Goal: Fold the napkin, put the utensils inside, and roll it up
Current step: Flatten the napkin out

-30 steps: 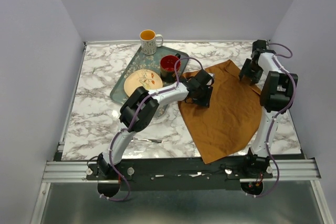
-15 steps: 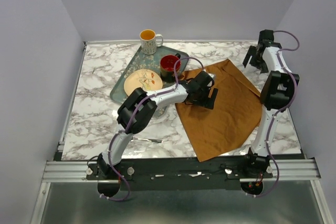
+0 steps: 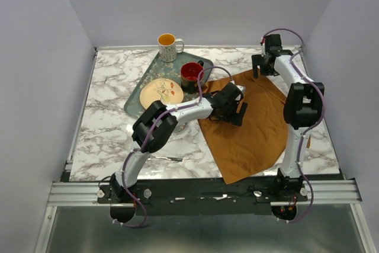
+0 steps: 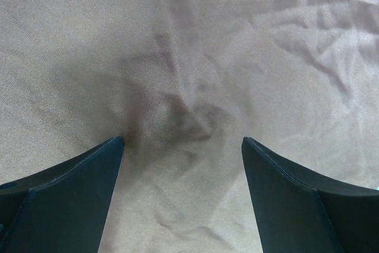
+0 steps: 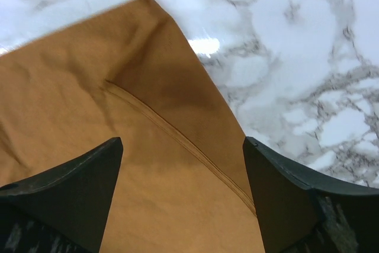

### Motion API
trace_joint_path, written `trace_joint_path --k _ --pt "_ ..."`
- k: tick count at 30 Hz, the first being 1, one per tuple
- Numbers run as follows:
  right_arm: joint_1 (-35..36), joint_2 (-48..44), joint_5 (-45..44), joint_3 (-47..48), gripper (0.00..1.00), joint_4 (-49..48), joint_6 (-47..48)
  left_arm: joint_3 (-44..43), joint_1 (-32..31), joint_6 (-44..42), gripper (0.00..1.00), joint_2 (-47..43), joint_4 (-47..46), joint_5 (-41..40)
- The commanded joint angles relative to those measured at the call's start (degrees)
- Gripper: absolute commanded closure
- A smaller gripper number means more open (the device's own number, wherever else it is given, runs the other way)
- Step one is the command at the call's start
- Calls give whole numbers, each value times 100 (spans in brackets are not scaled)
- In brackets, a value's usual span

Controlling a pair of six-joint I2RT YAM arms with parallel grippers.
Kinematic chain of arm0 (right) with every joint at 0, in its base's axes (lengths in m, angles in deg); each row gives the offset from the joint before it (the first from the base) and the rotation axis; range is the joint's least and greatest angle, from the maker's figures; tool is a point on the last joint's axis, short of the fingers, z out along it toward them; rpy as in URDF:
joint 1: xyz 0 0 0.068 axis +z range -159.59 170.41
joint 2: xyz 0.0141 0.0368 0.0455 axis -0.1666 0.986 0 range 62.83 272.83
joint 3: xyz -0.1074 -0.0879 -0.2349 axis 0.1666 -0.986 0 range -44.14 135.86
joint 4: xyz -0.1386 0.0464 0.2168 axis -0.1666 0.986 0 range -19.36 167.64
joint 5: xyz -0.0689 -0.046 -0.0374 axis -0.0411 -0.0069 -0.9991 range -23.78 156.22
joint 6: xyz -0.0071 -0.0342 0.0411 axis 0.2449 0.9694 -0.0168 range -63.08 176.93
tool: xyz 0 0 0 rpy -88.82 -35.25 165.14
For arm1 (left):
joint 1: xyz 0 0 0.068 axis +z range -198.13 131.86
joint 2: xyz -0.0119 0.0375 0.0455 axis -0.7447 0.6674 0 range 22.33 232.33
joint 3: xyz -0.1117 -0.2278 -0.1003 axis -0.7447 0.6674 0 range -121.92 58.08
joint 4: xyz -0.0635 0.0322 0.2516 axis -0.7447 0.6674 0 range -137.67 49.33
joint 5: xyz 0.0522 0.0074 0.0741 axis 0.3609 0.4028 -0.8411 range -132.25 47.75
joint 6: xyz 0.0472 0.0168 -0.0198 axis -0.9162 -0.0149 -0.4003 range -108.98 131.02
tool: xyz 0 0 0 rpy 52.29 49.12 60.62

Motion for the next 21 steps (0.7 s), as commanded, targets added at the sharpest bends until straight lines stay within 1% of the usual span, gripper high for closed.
trace_joint_path --k 1,3,4,7,12,15,18,19,21 --pt "470 401 -373 596 15 -605 -127 72 -97 49 9 -9 218 103" --pt "540 515 -251 755 18 -640 -233 54 -97 41 9 8 227 86" --pt "549 637 -145 826 22 -631 -303 54 -97 49 9 0 236 86" --pt "593 962 -249 1107 24 -483 -417 19 -97 58 9 8 254 103" --pt "619 1464 -705 1852 25 220 -409 45 -97 67 9 -44 245 147" --pt "646 1710 -855 2004 25 528 -374 36 -97 67 9 -62 236 182" --pt "646 1789 -1014 1952 32 564 -409 54 -97 58 9 -71 227 191" --pt "646 1781 -1023 1917 38 573 -418 45 -97 58 9 -80 227 191" --pt "663 1641 -1172 1776 40 477 -471 80 -97 49 9 -97 210 182"
